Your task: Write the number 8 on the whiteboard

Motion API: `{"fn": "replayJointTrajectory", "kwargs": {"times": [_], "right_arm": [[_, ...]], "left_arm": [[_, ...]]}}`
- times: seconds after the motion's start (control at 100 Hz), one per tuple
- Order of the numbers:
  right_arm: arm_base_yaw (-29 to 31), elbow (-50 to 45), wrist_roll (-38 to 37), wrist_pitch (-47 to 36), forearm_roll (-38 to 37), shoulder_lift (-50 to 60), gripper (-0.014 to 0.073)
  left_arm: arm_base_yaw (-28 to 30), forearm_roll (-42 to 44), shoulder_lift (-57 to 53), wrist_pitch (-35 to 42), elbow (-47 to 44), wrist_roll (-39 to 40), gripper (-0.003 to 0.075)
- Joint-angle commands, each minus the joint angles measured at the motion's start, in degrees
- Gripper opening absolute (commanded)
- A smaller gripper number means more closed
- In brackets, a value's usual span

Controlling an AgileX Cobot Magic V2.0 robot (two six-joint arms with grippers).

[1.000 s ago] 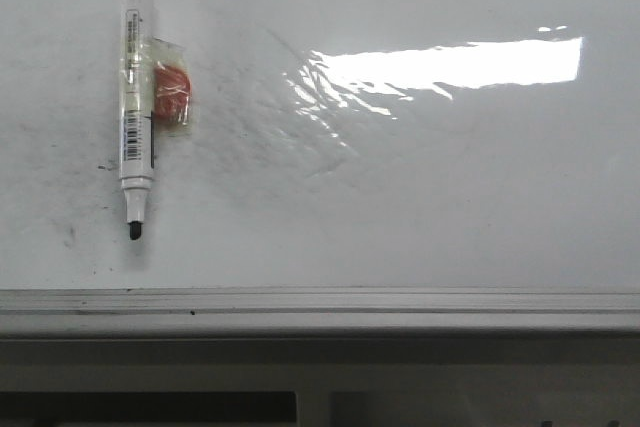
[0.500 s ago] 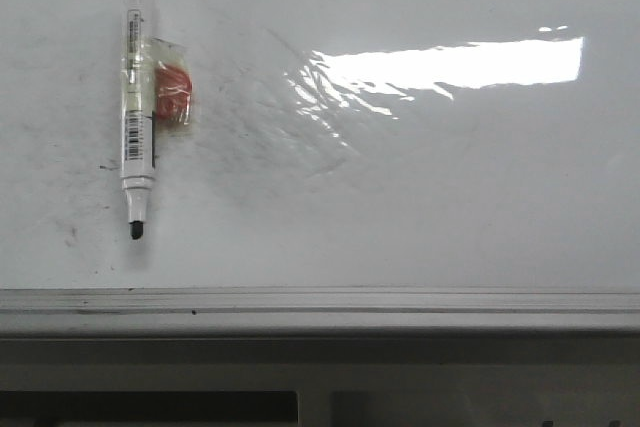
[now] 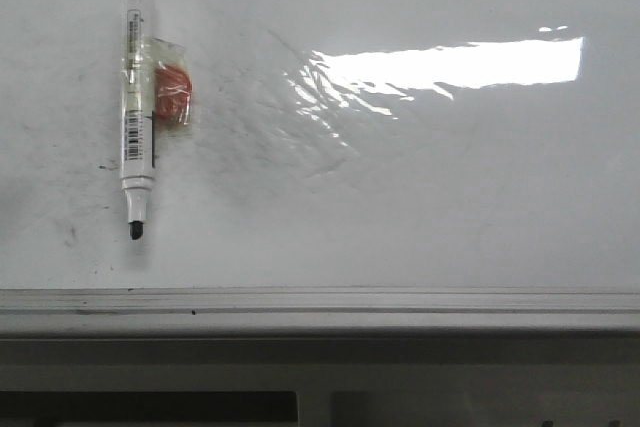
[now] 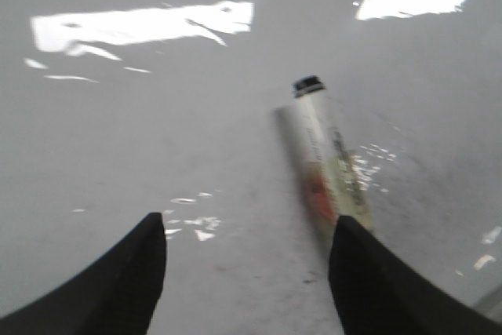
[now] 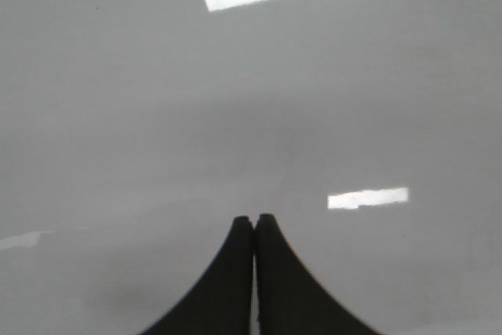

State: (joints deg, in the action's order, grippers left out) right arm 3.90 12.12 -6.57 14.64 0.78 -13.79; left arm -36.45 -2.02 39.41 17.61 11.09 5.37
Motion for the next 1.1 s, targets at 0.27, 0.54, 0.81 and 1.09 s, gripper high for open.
{"fn": "replayJointTrajectory", "kwargs": {"times": [0.27,0.54,0.81,1.09], "right_arm": [[0.19,1.94,0.09,-3.74,-0.09,-1.06,-0.0064],[0.19,1.85,0.09,-2.76,-0.09,-1.06,-0.0064],[-6.32,1.85,0.09,-2.68,-0.09,-2.86,-0.0064],[-18.87,3.35,0.09,-2.64,-0.09,-10.03,-0.0063]], "left_arm": [[-11.93,-6.49,16.93,20.13,3.43,0.73,0.0419],[-12.57,-8.78,24.26,21.82,4.65,2.01,0.0416],[-12.57,-10.89,28.13,21.72,4.65,2.01,0.023],[-12.57,-10.78,29.36,21.7,4.65,1.9,0.0017]]}}
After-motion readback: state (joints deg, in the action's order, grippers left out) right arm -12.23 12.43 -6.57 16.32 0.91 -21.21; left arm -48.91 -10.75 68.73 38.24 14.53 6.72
